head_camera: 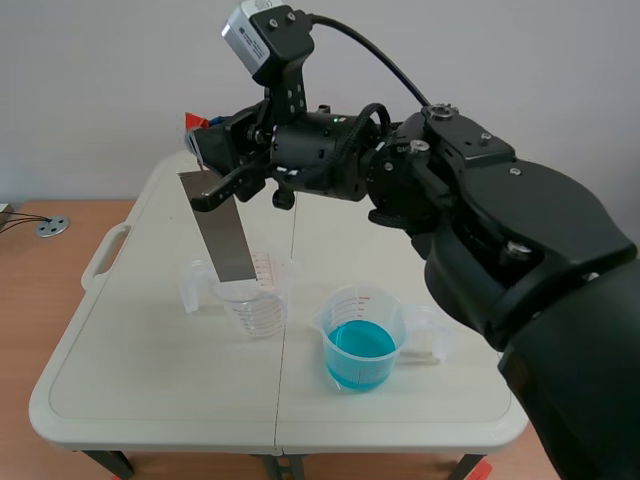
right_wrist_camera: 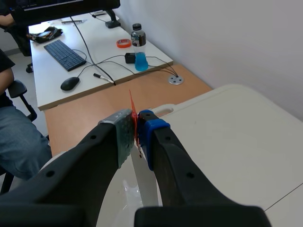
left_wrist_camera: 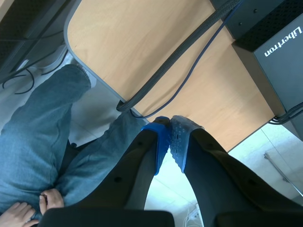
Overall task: Hold the metal plate by the orange handle, dip it into the blue solution, take it out and point at it, then put the plate back in the beaker on the left.
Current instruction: 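Move the plate over the blue solution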
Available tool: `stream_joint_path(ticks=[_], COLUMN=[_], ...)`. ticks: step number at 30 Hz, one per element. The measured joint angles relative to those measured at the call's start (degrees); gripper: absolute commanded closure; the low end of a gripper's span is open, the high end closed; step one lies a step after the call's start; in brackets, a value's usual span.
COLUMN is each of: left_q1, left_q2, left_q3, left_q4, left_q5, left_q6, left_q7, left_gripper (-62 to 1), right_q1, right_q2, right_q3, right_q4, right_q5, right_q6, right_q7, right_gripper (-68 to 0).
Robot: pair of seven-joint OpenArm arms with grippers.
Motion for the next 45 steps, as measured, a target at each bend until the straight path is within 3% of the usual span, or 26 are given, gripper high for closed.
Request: stream_joint_path(ticks=[14,36,42,45], left_q1=[0.0,0.0,0.0,0.0], left_q2=[0.0,0.0,0.0,0.0], left_q3=[0.0,0.0,0.0,0.0], left_q4=[0.0,0.0,0.0,0.0], left_q5=[0.0,0.0,0.0,0.0], left_q6=[0.0,0.0,0.0,0.0], left_q7=[-0.1,-0.1,-0.1,-0.1], left_gripper=[-3.4,-3.4,-3.4,-3.4], right_q1=[-6.8,-18.5,-23.3,-25.9], right_q2=[0.7,0.7,0.7,0.7], right_q3=[3.7,9.8,11.8,13.2], right_q4=[16.0,37.9,43.3,46.0], right_q5=[-3.8,-3.8,-5.0,-5.1], right_q6=[-0.7,-1.0,-0.8,1.1], right_q7=[-2.6,-9.4,-10.1,-10.6], right_gripper=[-1.5,-1.5,-1.5,-1.5])
